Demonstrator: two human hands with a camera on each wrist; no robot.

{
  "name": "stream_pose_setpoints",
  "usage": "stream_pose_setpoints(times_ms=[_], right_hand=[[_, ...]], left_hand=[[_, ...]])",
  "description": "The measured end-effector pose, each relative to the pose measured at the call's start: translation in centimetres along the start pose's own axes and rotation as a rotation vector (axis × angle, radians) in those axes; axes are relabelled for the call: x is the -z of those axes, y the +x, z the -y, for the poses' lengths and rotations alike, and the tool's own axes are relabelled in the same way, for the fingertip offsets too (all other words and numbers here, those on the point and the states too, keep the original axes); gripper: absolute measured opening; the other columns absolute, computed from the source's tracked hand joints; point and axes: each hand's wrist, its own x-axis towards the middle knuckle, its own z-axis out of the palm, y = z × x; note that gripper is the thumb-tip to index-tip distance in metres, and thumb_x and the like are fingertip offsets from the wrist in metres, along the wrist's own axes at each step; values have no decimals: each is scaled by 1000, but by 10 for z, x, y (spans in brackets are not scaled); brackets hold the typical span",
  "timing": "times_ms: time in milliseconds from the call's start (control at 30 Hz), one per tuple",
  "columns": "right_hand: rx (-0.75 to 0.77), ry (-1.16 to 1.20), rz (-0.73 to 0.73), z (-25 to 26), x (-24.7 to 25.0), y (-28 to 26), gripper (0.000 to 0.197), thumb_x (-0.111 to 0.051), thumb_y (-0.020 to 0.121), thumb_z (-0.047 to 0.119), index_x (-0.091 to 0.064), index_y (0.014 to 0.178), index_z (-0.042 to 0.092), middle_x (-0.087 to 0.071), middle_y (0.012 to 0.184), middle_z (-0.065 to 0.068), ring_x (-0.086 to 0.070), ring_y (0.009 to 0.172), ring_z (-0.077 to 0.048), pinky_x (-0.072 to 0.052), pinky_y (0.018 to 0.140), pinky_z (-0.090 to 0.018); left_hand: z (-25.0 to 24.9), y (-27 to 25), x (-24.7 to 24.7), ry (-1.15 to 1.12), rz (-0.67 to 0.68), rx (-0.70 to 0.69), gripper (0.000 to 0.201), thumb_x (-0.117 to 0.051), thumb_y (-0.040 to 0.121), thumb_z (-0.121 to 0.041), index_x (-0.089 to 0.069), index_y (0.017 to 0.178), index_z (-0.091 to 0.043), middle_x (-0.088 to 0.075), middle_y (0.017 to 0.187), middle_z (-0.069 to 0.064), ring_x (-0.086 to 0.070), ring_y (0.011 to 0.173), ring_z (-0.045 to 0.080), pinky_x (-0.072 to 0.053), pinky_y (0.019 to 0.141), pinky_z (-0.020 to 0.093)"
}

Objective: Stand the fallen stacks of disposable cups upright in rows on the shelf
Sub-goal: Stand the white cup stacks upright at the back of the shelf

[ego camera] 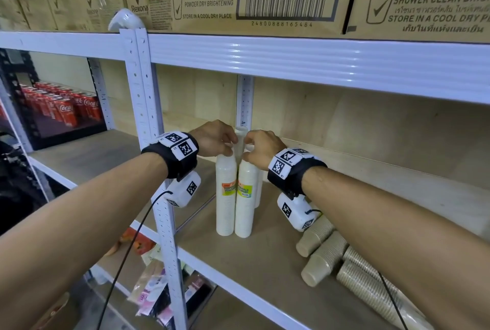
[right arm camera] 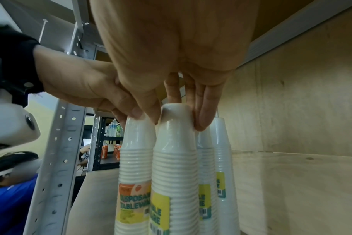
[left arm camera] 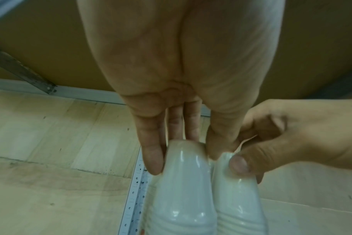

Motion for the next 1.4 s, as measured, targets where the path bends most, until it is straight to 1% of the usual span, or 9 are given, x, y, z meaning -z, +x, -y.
stream_pose_setpoints(times_ms=[100, 200, 400, 600, 833, 967, 1167, 1300, 1400], right_hand=[[-28, -19, -44, 1, 0, -1, 36, -66, 84, 31, -62, 117, 16, -63, 118, -5, -63, 99, -25, -50, 74, -30], [-32, -15, -43, 2, 0, -1, 32, -66, 86, 29, -63, 114, 14, -64, 118, -7, -63, 100, -26, -48, 74, -29], [-29, 20, -21, 4, 1, -1, 34, -64, 85, 17, -64, 119, 15, -63, 122, -8, -61, 106, -27, -47, 77, -28], [-61, 41, -38, 4, 0, 1, 35, -69, 85, 27, -64, 116, 13, -64, 118, -7, -62, 102, -27, -46, 74, -28], [-17, 24, -25, 5, -5, 2, 28, -64, 85, 21, -66, 113, 14, -65, 116, -7, -62, 103, -27, -49, 79, -30], [-41, 36, -39, 3, -5, 2, 31, -66, 85, 23, -66, 114, 14, -65, 116, -6, -63, 101, -27, -52, 80, -32], [-25, 34, -31, 3, -7, 4, 27, -66, 84, 21, -67, 111, 14, -65, 116, -7, -62, 101, -27, -52, 81, -32], [-29, 49, -34, 3, -4, 2, 36, -67, 84, 24, -64, 119, 13, -63, 121, -7, -62, 106, -27, -53, 87, -35], [-27, 60, -40, 0, 0, -1, 40, -68, 84, 28, -62, 121, 14, -63, 122, -7, -61, 107, -25, -51, 85, -32]], left_hand=[[1, 1, -1, -28, -24, 35, 38, -71, 86, -31, -63, 121, -16, -62, 113, 3, -62, 93, 20, -54, 81, 32], [2, 1, -3, -31, -12, 37, 36, -71, 86, -26, -65, 118, -12, -63, 113, 6, -68, 91, 26, -60, 78, 39], [0, 2, -2, -32, -8, -9, 32, -70, 85, -13, -68, 117, -12, -64, 117, 4, -65, 94, 20, -57, 79, 31], [2, 2, -3, -37, -53, 28, 39, -73, 84, -30, -67, 119, -13, -65, 112, 5, -64, 94, 22, -57, 83, 37], [1, 1, -1, 24, -47, -35, 33, -70, 86, -14, -69, 118, -10, -64, 122, 4, -56, 101, 13, -44, 84, 24], [1, 2, -2, 18, -53, -20, 35, -72, 85, -24, -69, 119, -12, -64, 119, 4, -58, 103, 17, -46, 83, 26], [2, 4, -2, 39, -35, -33, 31, -71, 85, -16, -70, 116, -12, -65, 121, 3, -58, 106, 17, -48, 87, 28], [3, 5, -1, 35, -24, -15, 33, -72, 85, -20, -69, 118, -14, -64, 118, 2, -59, 106, 17, -47, 86, 27], [-1, 5, 3, -4, -45, -6, 34, -73, 84, -24, -69, 117, -17, -65, 111, 1, -61, 101, 17, -49, 84, 27]])
